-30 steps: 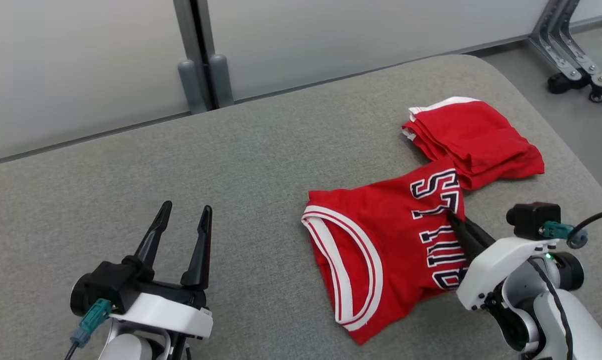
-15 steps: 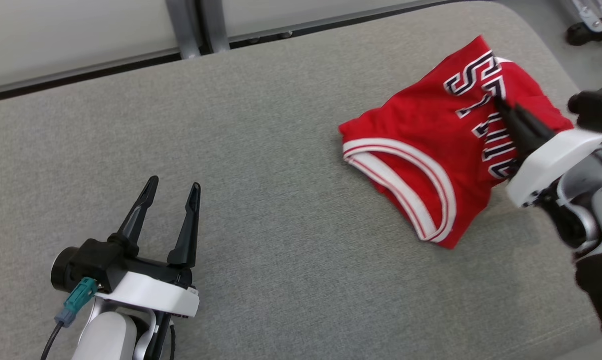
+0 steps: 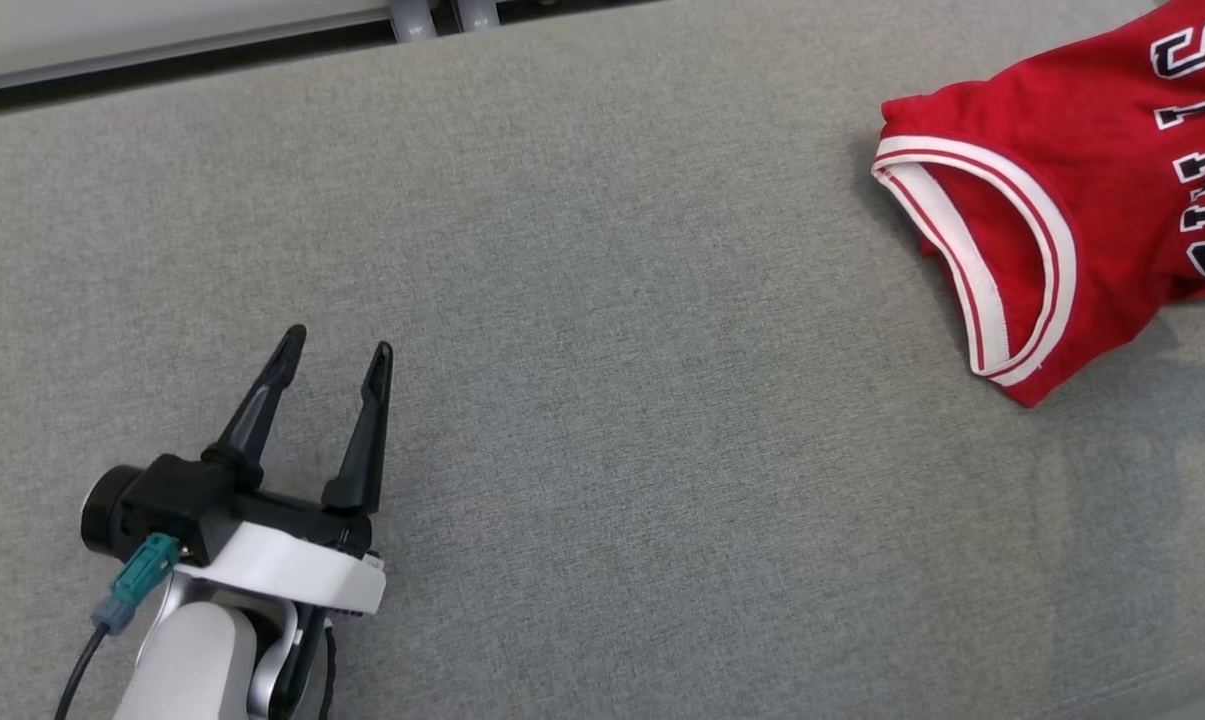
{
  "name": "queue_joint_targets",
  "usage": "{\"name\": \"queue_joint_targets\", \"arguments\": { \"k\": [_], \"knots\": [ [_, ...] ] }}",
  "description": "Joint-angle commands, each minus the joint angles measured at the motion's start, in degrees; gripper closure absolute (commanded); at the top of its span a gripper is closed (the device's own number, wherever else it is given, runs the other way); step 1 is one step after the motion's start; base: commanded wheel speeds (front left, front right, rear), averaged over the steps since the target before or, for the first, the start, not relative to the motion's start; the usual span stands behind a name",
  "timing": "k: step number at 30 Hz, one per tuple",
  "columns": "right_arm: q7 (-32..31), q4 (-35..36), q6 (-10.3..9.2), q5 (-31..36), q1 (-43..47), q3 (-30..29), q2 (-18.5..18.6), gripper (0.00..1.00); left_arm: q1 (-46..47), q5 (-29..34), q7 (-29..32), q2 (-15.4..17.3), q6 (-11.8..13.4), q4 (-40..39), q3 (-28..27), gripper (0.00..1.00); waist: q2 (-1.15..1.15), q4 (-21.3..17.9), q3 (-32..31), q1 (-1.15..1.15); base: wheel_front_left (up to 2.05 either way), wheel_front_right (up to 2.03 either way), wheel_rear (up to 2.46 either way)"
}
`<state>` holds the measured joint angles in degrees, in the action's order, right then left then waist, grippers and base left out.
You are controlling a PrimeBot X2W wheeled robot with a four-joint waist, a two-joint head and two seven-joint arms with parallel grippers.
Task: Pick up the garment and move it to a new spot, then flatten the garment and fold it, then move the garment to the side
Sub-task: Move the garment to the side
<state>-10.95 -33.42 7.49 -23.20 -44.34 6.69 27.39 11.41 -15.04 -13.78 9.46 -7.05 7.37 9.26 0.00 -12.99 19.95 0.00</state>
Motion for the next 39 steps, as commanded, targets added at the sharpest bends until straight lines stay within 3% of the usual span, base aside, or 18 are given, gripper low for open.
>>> {"name": "queue_joint_targets", "arguments": {
  "k": [1,3,5,6,14,22,30,39],
  "knots": [
    [-0.44,-2.71,0.02,1.98,-1.65,-0.33,-0.66,1.00,1.66,0.32,0.32,0.39,-0.03,-0.49,0.14,0.00,0.00,0.19,1.20,0.00,0.00,0.00,0.00],
    [0.06,-6.15,0.02,4.67,-3.11,-1.30,-0.92,1.00,2.28,0.35,0.47,0.48,-0.05,-0.67,0.43,0.00,0.00,0.49,1.97,0.00,0.00,0.00,0.00],
    [1.60,-9.59,0.02,7.67,-4.82,-2.88,-1.39,0.62,2.95,0.29,0.61,0.52,-0.07,-0.79,0.72,0.00,0.00,0.87,2.64,0.00,0.00,0.00,0.00],
    [2.76,-11.48,0.02,9.51,-5.55,-4.09,-1.59,0.03,3.32,0.20,0.70,0.49,-0.09,-0.76,0.94,0.00,0.00,1.15,2.92,0.00,0.00,0.00,0.00],
    [11.98,-21.09,0.02,22.25,-8.78,-15.03,-4.40,0.00,3.95,-0.65,0.15,0.32,0.07,0.34,1.04,0.00,0.00,3.20,2.77,0.00,0.00,0.00,0.00],
    [22.27,-21.80,0.01,28.37,-7.21,-19.88,-8.51,0.00,1.87,-1.79,-0.88,-0.43,0.77,2.12,-0.12,0.00,0.00,4.41,-2.34,0.00,0.00,0.00,0.00],
    [26.05,-12.67,0.02,22.42,-0.95,-14.47,-12.79,0.00,-1.93,-3.01,-1.35,-0.54,2.67,1.94,-3.66,0.00,0.00,5.86,-10.27,0.00,0.00,0.00,0.00],
    [25.54,2.90,0.02,14.81,13.96,-8.99,-12.88,0.00,-7.00,-5.74,-1.41,-1.32,3.95,1.07,-7.31,0.00,0.00,8.98,-17.71,0.00,0.00,0.00,0.00]
  ]
}}
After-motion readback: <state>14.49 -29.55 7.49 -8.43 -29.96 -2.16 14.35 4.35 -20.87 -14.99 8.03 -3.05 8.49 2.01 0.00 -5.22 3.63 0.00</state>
